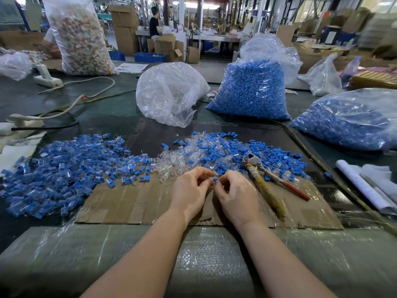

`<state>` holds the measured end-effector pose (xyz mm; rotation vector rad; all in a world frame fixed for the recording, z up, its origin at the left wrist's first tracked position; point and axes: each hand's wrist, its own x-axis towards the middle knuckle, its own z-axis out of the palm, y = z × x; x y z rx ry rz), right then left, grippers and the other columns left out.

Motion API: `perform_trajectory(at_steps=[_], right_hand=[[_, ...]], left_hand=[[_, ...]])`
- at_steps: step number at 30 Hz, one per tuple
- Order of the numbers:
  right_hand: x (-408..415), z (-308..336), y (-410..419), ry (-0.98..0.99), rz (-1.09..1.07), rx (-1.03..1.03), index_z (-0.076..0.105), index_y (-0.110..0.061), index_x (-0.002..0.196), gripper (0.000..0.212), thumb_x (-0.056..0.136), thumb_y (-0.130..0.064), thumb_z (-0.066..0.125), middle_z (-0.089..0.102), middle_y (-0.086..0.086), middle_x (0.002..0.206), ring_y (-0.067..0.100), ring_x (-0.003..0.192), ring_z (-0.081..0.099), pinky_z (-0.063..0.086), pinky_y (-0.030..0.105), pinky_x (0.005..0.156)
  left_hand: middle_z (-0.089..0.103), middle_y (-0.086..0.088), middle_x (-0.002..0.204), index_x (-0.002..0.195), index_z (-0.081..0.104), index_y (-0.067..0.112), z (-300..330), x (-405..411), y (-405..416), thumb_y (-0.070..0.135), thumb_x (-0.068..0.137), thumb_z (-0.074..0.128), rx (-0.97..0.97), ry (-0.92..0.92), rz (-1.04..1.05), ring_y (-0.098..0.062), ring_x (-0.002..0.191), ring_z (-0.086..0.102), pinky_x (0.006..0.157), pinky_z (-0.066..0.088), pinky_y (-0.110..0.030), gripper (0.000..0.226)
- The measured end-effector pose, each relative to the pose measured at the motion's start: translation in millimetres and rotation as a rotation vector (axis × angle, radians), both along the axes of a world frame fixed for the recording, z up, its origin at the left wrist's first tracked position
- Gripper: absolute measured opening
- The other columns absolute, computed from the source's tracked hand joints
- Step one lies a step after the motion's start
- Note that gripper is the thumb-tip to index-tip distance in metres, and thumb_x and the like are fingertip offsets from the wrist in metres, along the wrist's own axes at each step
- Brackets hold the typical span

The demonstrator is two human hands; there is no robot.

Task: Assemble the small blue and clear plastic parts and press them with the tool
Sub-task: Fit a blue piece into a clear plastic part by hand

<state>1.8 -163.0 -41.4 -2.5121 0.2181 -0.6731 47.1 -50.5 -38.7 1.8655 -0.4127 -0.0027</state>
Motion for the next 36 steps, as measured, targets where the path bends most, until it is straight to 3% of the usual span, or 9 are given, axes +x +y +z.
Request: perform_trajectory(at_steps=[3, 7, 11, 14, 17, 20, 26, 33, 36], right_hand=[[0, -1, 0, 0.021, 0.005, -0.003, 0.056, -0.013, 0.077, 0.014, 0.086, -0.023, 0.059, 0.056, 0.000, 0.078, 0.020, 0.078, 0.053, 0.032, 0.027, 0.066], [-1, 1, 0, -0.021, 0.031, 0.014, 0.060, -0.014, 0.079, 0.013, 0.088, -0.023, 0.061, 0.055, -0.004, 0.078, 0.015, 0.075, 0.049, 0.024, 0.021, 0.062], [-3, 3, 2, -0.086, 0.074, 0.040, 0.064, -0.015, 0.091, 0.007, 0.086, -0.020, 0.065, 0.058, -0.007, 0.085, 0.007, 0.078, 0.049, 0.032, 0.017, 0.069], [-4, 5, 2, -0.100, 0.107, 0.045, 0.066, -0.015, 0.103, 0.018, 0.085, -0.015, 0.065, 0.063, -0.004, 0.094, 0.011, 0.088, 0.055, 0.039, 0.018, 0.077], [-5, 7, 1, -0.092, 0.133, 0.031, 0.069, -0.016, 0.105, 0.021, 0.085, -0.012, 0.065, 0.064, -0.002, 0.093, 0.013, 0.089, 0.057, 0.045, 0.025, 0.079], [-6, 9, 1, -0.092, 0.139, 0.027, 0.069, -0.014, 0.103, 0.019, 0.085, -0.014, 0.064, 0.064, -0.001, 0.091, 0.015, 0.087, 0.057, 0.047, 0.028, 0.078], [-6, 9, 1, -0.113, 0.132, 0.033, 0.070, -0.014, 0.101, 0.015, 0.087, -0.017, 0.064, 0.064, -0.003, 0.090, 0.013, 0.087, 0.057, 0.044, 0.024, 0.077], [-5, 8, 0, -0.147, 0.129, 0.041, 0.070, -0.014, 0.098, 0.013, 0.086, -0.016, 0.066, 0.066, -0.002, 0.090, 0.014, 0.088, 0.058, 0.045, 0.025, 0.077], [-6, 8, 0, -0.144, 0.137, 0.046, 0.070, -0.014, 0.097, 0.013, 0.086, -0.018, 0.066, 0.065, -0.003, 0.090, 0.014, 0.088, 0.057, 0.045, 0.025, 0.077]], left_hand=[[0.068, 0.007, 0.080, 0.085, 0.066, 0.025, 0, 0, 0, 0.007, 0.086, 0.063, 0.013, -0.005, -0.011, -0.008, 0.079, 0.063, 0.076, 0.049, -0.015, 0.018], [0.065, 0.011, 0.078, 0.081, 0.063, 0.028, 2, 1, 1, 0.006, 0.088, 0.060, -0.019, 0.019, -0.001, -0.002, 0.075, 0.061, 0.068, 0.046, -0.007, 0.024], [0.062, 0.008, 0.077, 0.086, 0.059, 0.032, 1, 2, 0, 0.008, 0.090, 0.056, -0.002, 0.018, 0.017, -0.007, 0.073, 0.060, 0.069, 0.050, -0.015, 0.025], [0.062, 0.003, 0.076, 0.090, 0.060, 0.031, 1, 2, 0, 0.007, 0.091, 0.056, -0.010, 0.027, 0.017, -0.014, 0.072, 0.059, 0.071, 0.051, -0.024, 0.024], [0.064, 0.005, 0.076, 0.087, 0.062, 0.029, 0, 2, 0, 0.009, 0.091, 0.056, 0.011, 0.013, 0.000, -0.008, 0.070, 0.060, 0.068, 0.050, -0.017, 0.022], [0.064, 0.004, 0.074, 0.085, 0.063, 0.028, 1, 3, -1, 0.009, 0.090, 0.056, 0.015, 0.016, 0.004, -0.008, 0.069, 0.059, 0.067, 0.049, -0.019, 0.021], [0.066, 0.004, 0.075, 0.085, 0.063, 0.028, 2, 2, 0, 0.012, 0.090, 0.057, -0.002, 0.024, -0.007, -0.009, 0.072, 0.062, 0.067, 0.050, -0.017, 0.018], [0.065, 0.005, 0.071, 0.081, 0.062, 0.028, 4, 2, 0, 0.006, 0.088, 0.060, -0.080, 0.041, -0.040, 0.004, 0.062, 0.059, 0.061, 0.046, -0.009, 0.023], [0.066, 0.004, 0.074, 0.082, 0.062, 0.028, 3, 2, 0, 0.007, 0.088, 0.060, -0.085, 0.045, -0.048, 0.001, 0.065, 0.061, 0.064, 0.048, -0.011, 0.022]])
